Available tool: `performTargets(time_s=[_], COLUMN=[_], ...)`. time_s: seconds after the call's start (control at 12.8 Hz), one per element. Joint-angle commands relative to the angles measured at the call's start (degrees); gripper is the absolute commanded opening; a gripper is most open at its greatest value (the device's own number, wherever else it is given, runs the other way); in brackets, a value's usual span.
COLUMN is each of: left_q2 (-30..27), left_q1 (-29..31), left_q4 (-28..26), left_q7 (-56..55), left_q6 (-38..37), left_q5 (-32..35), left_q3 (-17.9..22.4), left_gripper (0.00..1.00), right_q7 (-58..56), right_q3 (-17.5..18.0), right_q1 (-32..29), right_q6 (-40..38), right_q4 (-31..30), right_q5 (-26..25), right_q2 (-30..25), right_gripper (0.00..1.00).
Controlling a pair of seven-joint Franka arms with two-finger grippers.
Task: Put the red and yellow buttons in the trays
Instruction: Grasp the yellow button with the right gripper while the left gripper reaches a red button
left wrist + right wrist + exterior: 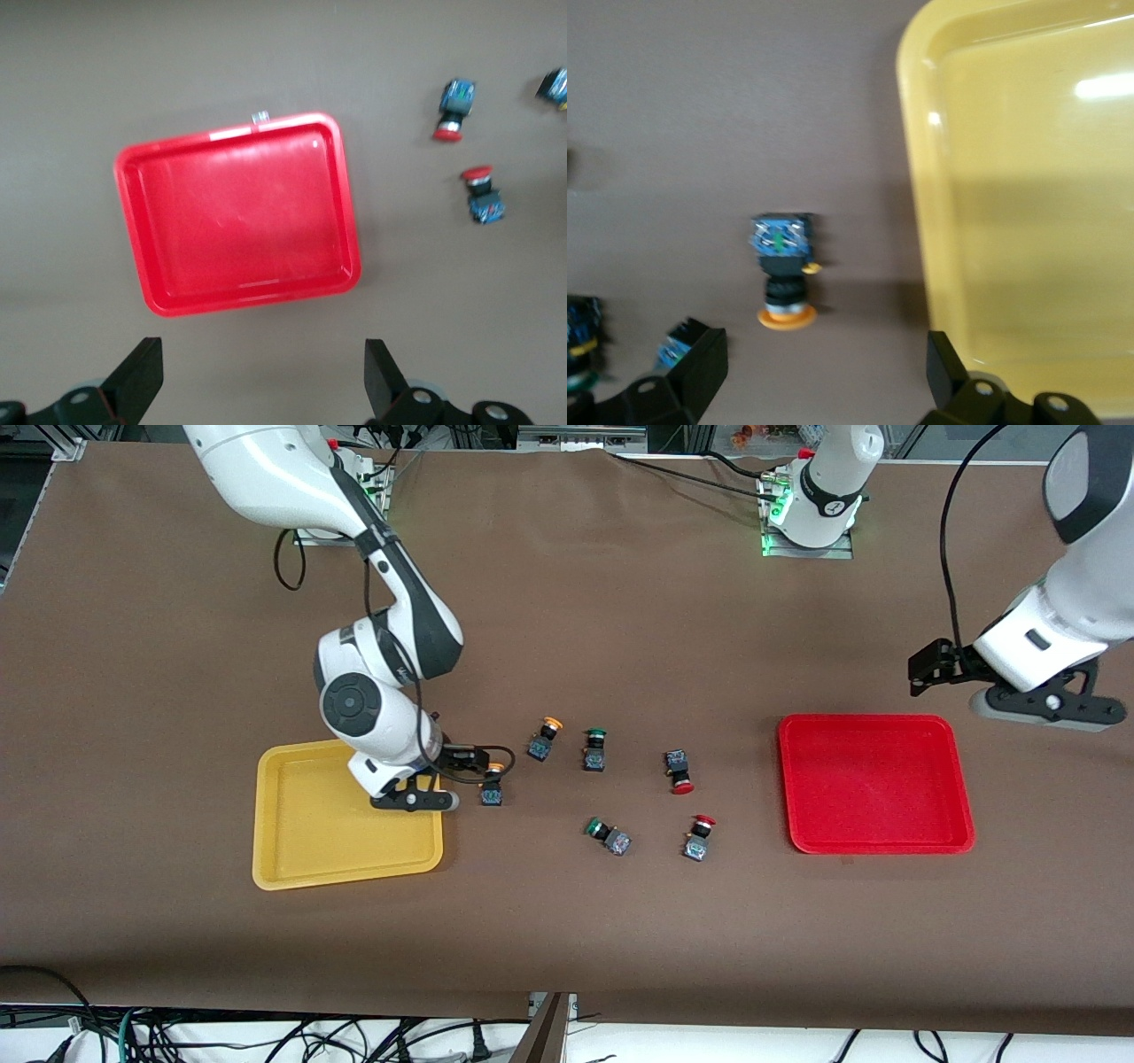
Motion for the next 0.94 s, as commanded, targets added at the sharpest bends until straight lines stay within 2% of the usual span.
performTargets(time_s=[0.0,0.23,0.39,0.47,0.55,0.7,0.78,0.86], left_q2=[5.66,17.59,26.29,28.68,31.58,36.51,38.97,41.43], left_q1=[-2.02,-6.84,-8.88,-9.59,-10.81,-11.00,-11.35,-12.39], left_q4=[1.05,7.96,13.24,13.53,13.53,12.22,10.65,10.63], left_q7=[0.54,0.63,0.71,0.54,0.19,0.71,0.71,0.63], left_q6=[-0.12,11.80,22.86,28.14,33.41,45.53,49.68,52.60], left_q5=[-1.26,-1.26,-1.61,-1.61,-1.61,-1.61,-1.52,-1.52], left_q3=[-0.34,-0.86,-1.65,-3.66,-4.37,-4.56,-4.82,-5.52], left_gripper=[1.00,1.00,1.00,1.00,1.00,1.00,1.00,1.00], right_q7=[3.66,3.49,3.23,3.31,3.23,2.62,2.35,2.00], right_q3=[-0.25,-0.25,-0.34,-0.34,-0.34,-0.43,-0.51,-0.69], right_q1=[2.76,2.94,2.94,2.94,3.03,2.94,2.94,2.76], right_q6=[4.74,9.94,11.00,11.01,11.01,10.92,10.57,9.96], right_q4=[2.70,2.78,3.48,3.75,3.75,3.75,3.75,3.84], right_q5=[0.47,-0.06,-0.32,-0.32,-0.32,-0.93,-1.29,-1.99], right_q2=[4.84,8.27,9.33,9.69,9.78,9.60,9.25,8.55], right_gripper=[0.99,0.97,0.93,0.82,0.66,0.29,0.05,0.00])
